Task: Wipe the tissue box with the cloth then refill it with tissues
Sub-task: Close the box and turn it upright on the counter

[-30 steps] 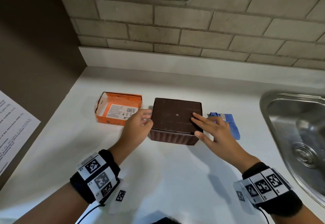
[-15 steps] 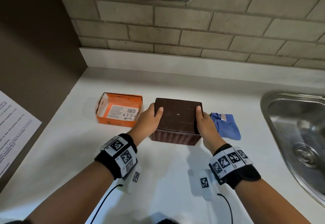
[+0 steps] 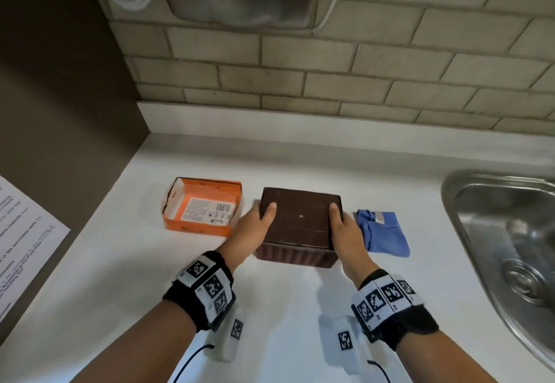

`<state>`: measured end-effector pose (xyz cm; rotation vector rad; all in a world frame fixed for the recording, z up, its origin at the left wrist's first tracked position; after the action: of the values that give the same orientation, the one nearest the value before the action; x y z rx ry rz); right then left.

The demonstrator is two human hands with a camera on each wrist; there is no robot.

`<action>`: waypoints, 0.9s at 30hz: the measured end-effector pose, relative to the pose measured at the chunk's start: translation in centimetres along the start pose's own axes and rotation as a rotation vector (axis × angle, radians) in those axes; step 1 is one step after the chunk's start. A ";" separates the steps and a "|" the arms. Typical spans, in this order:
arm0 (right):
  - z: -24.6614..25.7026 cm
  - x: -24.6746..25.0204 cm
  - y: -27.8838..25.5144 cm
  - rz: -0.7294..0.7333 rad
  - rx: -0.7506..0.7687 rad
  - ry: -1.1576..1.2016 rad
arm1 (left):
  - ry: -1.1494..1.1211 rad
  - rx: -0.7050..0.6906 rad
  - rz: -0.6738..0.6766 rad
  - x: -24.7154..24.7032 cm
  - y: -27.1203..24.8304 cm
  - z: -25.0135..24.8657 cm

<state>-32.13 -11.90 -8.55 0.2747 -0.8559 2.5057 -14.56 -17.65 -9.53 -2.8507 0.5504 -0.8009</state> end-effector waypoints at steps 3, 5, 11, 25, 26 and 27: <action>0.4 0.9 -0.2 0.074 -0.112 -0.184 | -0.107 0.096 0.010 0.5 0.0 0.1; 0.8 1.5 -0.5 0.134 -0.142 -0.229 | -0.105 0.142 0.025 0.7 -0.1 -0.2; 0.9 2.7 -1.4 0.149 -0.159 -0.193 | -0.221 0.137 0.069 -0.3 -1.2 0.2; 2.3 4.2 -5.0 0.073 -0.048 0.269 | -0.275 -0.391 -0.125 -0.1 -3.5 0.0; 2.0 3.9 -4.8 0.091 -0.029 0.251 | -0.297 -0.403 -0.133 -0.2 -3.7 0.1; 1.6 3.7 -4.4 0.123 -0.015 0.219 | -0.313 -0.411 -0.141 -0.3 -3.8 0.3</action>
<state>-33.05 -8.49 -3.77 -0.0593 -0.8243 2.5809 -13.49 -14.02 -9.12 -3.3300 0.5234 -0.2629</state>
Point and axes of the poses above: each hand's wrist, its own y-axis towards the middle knuckle, its own x-axis out of the back of the hand, z = x × y, the point moved 4 cm from there along y, towards the middle knuckle, and after that the axes turned 11 degrees about -x, right-handed, at the moved point
